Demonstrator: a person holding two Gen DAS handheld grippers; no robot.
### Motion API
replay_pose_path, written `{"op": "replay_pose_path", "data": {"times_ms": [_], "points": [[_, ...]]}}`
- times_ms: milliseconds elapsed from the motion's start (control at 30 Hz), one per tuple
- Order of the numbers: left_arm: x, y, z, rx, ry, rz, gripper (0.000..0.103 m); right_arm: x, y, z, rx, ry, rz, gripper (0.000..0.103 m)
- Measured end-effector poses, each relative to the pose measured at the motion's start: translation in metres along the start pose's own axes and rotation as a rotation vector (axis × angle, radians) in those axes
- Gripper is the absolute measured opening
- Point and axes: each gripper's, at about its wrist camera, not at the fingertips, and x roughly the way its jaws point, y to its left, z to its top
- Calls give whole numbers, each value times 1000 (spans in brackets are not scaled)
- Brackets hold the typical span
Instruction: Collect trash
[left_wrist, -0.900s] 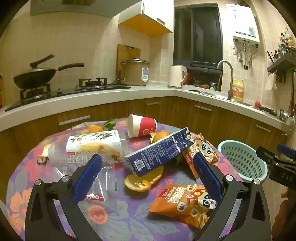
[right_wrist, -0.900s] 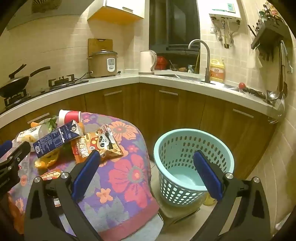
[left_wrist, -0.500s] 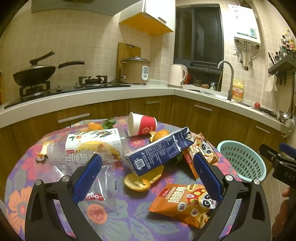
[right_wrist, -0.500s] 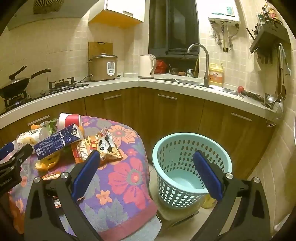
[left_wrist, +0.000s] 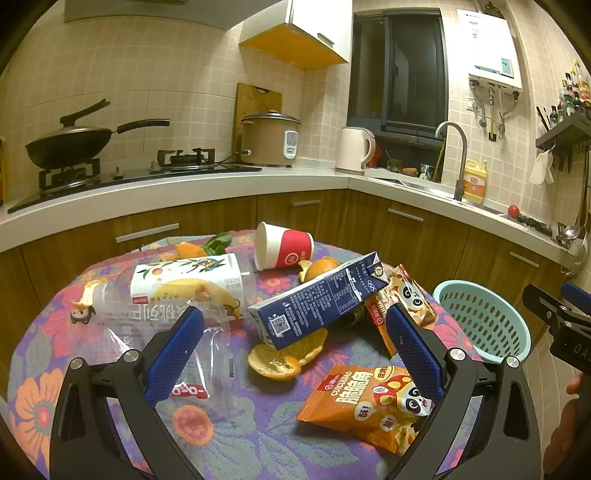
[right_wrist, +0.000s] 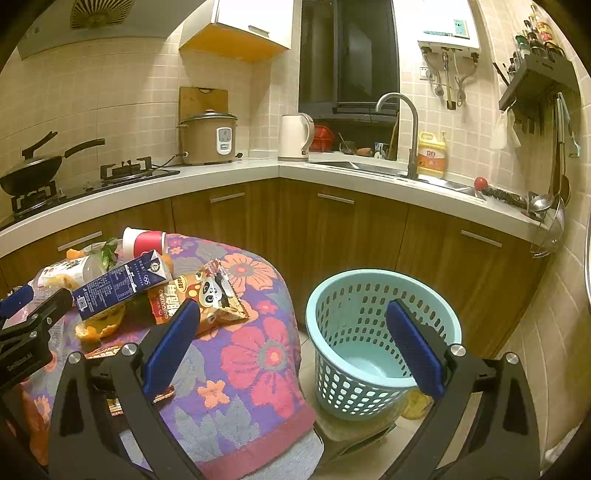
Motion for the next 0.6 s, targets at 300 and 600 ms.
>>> {"op": "replay_pose_path", "data": {"times_ms": [300, 600], "points": [[0, -1, -2, -3, 3, 0, 96, 0, -2, -1, 3, 0, 3, 96], [1, 1, -3, -6, 5, -1, 96, 0, -2, -1, 5, 2, 2, 96]]}}
